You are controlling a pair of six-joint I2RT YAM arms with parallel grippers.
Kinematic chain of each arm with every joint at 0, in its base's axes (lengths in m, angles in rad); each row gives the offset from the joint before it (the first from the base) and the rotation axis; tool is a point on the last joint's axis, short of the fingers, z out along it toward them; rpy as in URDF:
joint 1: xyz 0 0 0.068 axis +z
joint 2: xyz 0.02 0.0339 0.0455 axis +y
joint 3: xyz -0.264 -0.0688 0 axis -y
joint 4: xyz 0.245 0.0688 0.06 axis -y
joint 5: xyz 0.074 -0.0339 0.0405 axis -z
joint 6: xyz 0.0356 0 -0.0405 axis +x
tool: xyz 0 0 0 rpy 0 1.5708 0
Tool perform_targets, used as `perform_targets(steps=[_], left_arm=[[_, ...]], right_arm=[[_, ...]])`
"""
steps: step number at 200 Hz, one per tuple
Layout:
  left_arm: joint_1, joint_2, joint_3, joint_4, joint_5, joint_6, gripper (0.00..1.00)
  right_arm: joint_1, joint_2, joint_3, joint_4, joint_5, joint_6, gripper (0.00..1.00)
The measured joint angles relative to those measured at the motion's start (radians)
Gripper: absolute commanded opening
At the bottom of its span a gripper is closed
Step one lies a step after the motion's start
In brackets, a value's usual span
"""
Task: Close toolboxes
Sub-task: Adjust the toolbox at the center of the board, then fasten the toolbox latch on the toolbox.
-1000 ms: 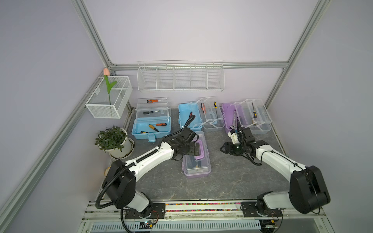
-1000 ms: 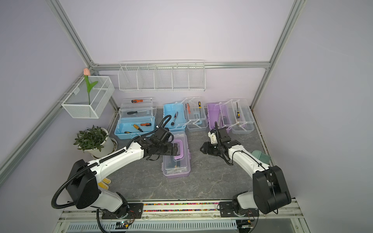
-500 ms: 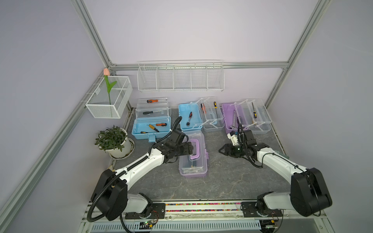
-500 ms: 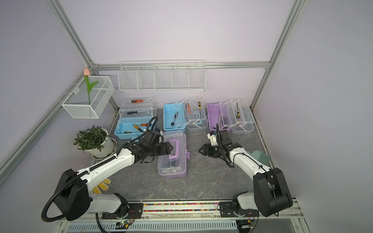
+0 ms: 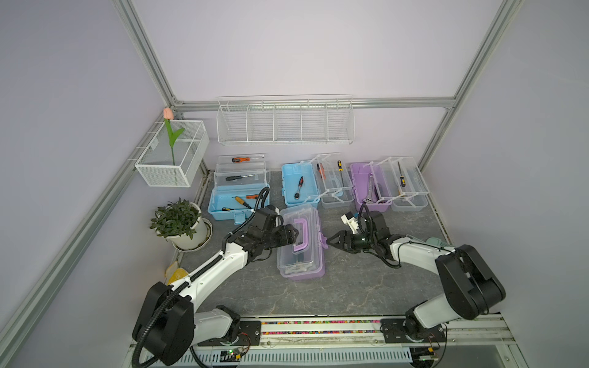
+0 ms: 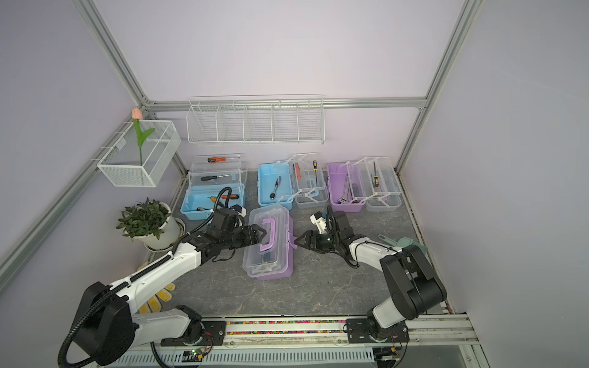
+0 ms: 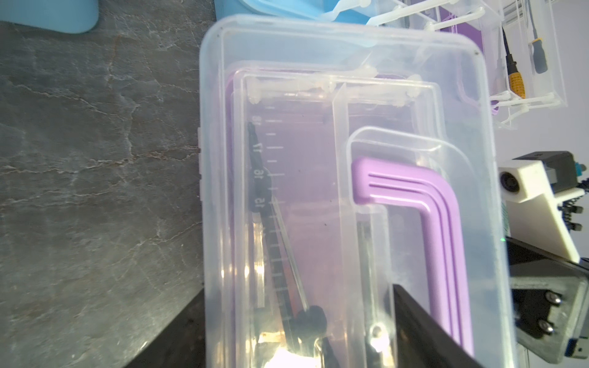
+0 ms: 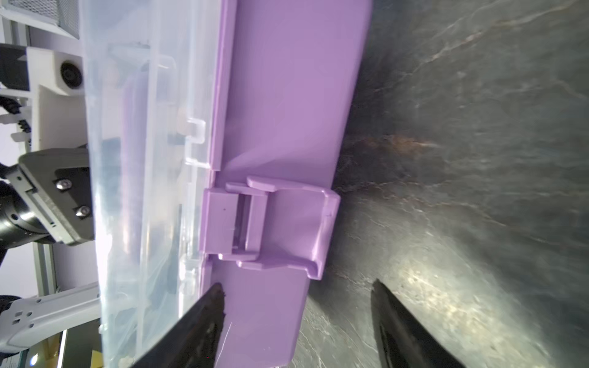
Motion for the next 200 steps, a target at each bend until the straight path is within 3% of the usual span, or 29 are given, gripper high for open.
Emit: perform_targets(steps=[25,59,200], left_arm=[[0.001,-0.005,-0.005,0.005,0.0,-0.002,0.68],[0.001,-0.007,-0.006,0.004,-0.004,-0.003,0.68],[0.001,-0.019,-0.006,-0.01,-0.017,-0.004,0.63]], right_arm=[[0.009,0.026,0.0,0.051,0.001,0.04,0.53],[0.009,0.069,0.002,0.082,0.005,0.065,0.39],[0.027,0.145,0.019,0.138,0.001,0.088,0.24]])
